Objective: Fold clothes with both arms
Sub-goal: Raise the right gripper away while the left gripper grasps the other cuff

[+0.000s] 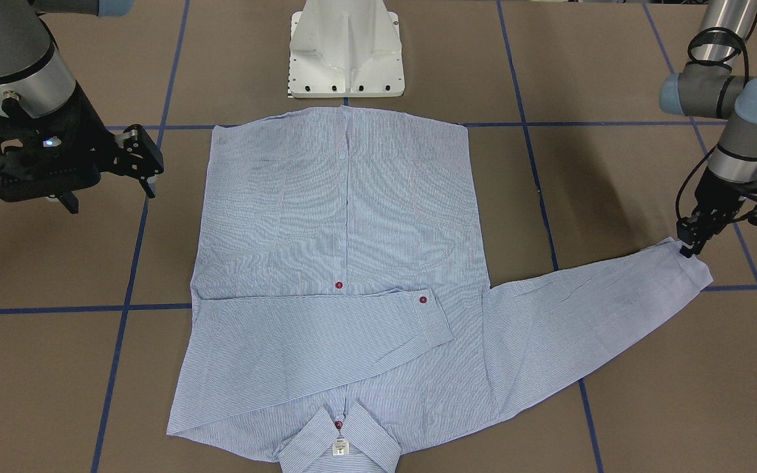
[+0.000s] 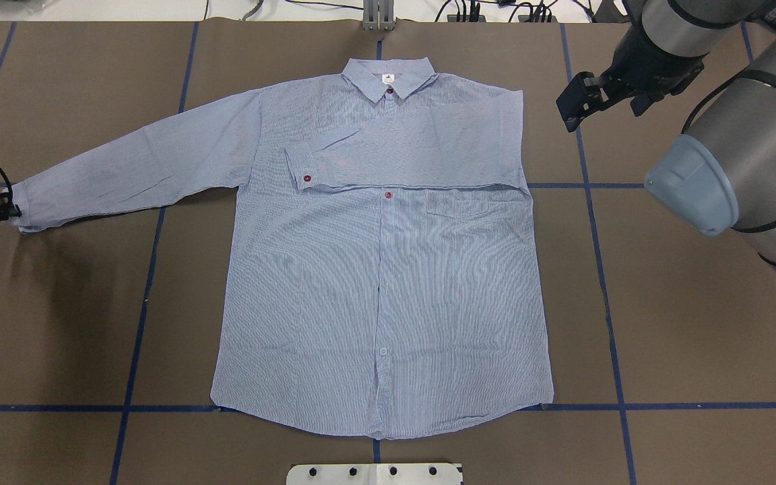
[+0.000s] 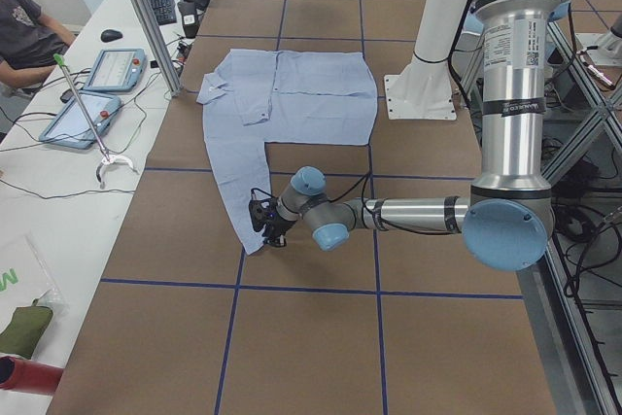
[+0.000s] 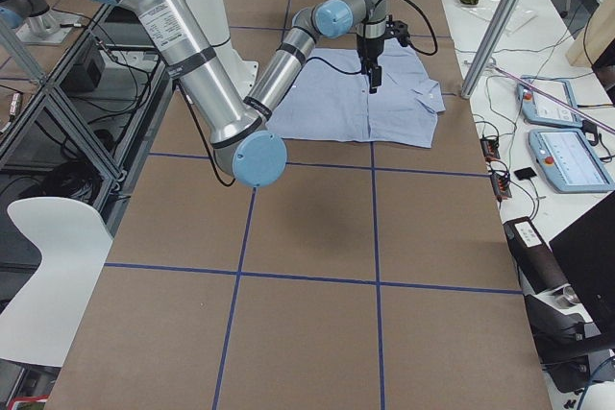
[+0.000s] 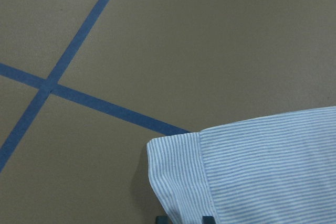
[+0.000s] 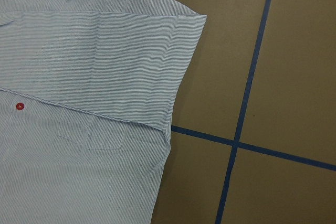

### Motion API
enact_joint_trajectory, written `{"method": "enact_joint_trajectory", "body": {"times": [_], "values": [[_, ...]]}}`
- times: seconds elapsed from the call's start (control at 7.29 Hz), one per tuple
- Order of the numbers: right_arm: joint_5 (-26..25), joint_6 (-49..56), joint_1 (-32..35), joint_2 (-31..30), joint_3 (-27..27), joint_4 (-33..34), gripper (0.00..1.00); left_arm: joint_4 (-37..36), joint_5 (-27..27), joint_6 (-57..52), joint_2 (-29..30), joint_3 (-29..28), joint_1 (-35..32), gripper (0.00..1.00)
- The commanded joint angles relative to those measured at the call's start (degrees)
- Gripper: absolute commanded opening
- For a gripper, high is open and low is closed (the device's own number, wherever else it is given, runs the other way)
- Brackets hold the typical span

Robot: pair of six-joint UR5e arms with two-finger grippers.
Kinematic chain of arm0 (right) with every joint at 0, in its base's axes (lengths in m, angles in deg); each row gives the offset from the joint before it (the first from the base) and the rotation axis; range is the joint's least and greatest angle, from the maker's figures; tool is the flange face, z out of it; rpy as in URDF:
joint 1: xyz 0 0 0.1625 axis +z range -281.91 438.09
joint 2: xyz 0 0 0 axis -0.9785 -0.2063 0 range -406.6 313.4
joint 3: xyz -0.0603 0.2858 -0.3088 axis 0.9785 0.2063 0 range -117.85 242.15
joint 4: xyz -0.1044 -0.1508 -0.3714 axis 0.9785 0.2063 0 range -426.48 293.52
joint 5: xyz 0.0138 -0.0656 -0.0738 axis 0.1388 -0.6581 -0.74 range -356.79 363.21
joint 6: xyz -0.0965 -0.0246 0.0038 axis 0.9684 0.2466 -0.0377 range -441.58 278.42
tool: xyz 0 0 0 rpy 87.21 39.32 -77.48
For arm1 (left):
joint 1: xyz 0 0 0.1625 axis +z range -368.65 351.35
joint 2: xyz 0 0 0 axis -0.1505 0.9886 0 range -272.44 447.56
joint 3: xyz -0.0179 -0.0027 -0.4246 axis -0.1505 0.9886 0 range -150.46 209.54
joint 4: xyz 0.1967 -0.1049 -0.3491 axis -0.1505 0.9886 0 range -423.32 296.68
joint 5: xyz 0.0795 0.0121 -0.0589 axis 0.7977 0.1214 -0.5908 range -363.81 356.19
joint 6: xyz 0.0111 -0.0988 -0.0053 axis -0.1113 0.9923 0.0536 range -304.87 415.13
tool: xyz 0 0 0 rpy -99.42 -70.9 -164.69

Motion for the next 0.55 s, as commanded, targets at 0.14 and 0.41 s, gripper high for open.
{"method": "enact_joint_trajectory", "body": {"times": [0.14, 0.41], "values": [[-0.03, 0.00, -0.01, 0.00, -0.02, 0.00, 1.00, 0.00, -0.35, -0.23, -0.23, 0.74, 0.00, 0.00], [-0.04, 0.00, 0.17, -0.18, 0.24, -0.09, 1.00, -1.04, -0.79, -0.58, -0.58, 3.36, -0.17, 0.00]]}}
